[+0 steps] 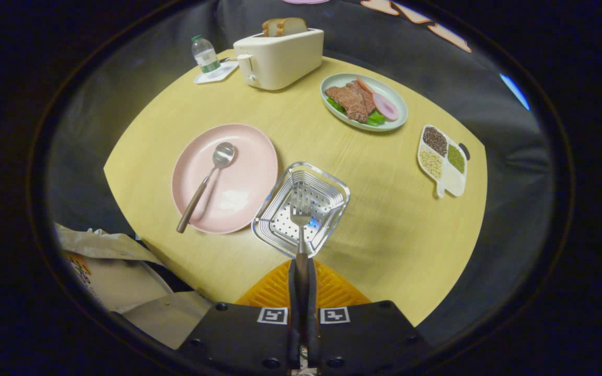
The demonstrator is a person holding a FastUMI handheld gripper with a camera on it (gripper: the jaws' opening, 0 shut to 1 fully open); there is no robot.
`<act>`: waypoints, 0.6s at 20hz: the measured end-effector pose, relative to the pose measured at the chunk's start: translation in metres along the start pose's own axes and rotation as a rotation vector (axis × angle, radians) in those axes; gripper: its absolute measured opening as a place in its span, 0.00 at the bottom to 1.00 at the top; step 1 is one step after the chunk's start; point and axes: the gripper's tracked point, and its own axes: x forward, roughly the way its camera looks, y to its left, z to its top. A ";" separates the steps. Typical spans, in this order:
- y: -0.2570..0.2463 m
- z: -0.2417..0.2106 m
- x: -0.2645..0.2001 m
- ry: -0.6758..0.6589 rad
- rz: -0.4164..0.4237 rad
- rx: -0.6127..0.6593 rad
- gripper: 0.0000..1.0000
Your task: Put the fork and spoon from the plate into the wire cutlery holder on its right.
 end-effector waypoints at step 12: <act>0.007 0.046 -0.027 -0.281 -0.065 0.136 0.99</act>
